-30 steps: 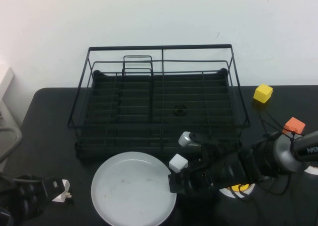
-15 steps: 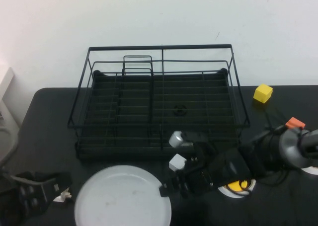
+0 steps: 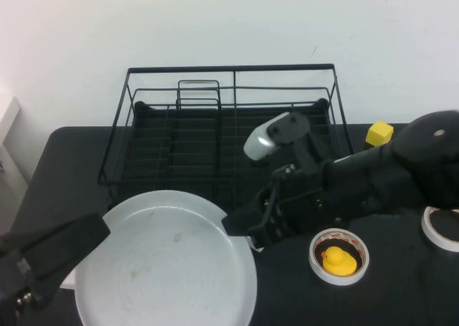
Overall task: Place plate on rack
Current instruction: Hand over the plate
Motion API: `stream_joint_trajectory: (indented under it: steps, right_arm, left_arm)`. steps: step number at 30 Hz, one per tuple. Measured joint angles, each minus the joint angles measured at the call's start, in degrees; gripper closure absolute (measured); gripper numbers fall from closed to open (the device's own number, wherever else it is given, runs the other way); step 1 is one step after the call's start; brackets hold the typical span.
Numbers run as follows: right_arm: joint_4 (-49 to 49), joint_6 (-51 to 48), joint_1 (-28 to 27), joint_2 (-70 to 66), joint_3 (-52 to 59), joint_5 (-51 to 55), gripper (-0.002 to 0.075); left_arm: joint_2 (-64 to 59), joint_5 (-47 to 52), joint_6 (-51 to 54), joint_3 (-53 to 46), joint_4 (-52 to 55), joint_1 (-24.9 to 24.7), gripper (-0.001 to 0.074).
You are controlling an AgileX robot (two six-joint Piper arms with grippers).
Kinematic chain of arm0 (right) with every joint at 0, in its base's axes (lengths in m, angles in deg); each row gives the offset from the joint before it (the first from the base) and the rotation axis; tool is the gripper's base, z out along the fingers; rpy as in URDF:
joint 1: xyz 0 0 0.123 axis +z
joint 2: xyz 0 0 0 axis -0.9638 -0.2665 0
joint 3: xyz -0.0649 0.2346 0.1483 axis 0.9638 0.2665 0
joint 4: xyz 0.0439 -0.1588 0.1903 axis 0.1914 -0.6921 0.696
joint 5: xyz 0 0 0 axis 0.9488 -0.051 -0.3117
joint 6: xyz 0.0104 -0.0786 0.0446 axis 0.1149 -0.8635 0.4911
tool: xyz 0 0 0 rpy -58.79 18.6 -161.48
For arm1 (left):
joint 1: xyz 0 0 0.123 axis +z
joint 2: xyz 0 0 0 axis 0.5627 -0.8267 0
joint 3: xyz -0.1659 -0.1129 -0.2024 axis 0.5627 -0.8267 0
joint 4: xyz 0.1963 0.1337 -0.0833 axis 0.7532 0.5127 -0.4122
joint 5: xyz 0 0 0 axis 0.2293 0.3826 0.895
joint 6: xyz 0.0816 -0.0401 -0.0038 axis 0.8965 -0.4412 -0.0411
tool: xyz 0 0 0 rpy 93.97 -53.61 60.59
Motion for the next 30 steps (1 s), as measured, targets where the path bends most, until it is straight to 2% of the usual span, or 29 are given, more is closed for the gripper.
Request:
stream_joint_trajectory:
  steps: [3,6,8,10,18,24,28,30]
  right_arm:
    - [-3.54,1.79,0.0,2.3,0.1,0.36,0.0714]
    - [-5.65,2.87,0.0,3.05,0.1,0.66,0.0715]
    - [-6.34,3.16,0.0,3.05,0.1,0.66,0.0715]
    - [-6.78,3.24,0.0,3.05,0.1,0.21,0.0714]
    - [-6.57,3.29,0.0,3.05,0.1,-1.14,0.0715]
    - [0.9,0.21,0.0,3.18,0.1,2.91,0.0714]
    - [5.46,-2.85,0.0,4.79,0.1,4.49,0.0715]
    - [5.94,-3.49,0.0,5.26,0.1,4.58,0.0715]
  left_arm:
    - [0.63,0.22,-2.7,0.68,0.52,0.0,0.0532]
    - [0.63,0.64,-5.09,1.53,3.78,0.0,0.0314]
    - [0.63,1.61,-7.27,1.68,7.5,0.0,0.0217]
    - [0.63,2.69,-9.92,1.68,12.16,0.0,0.0169]
    - [0.63,4.47,-21.65,1.68,33.53,0.0,0.0143]
    - [0.63,5.82,-23.52,1.68,37.19,0.0,0.0146]
    - [0.63,6.05,-23.84,1.68,37.52,0.0,0.0199]
    - [0.63,6.18,-23.98,1.68,37.52,0.0,0.0276]
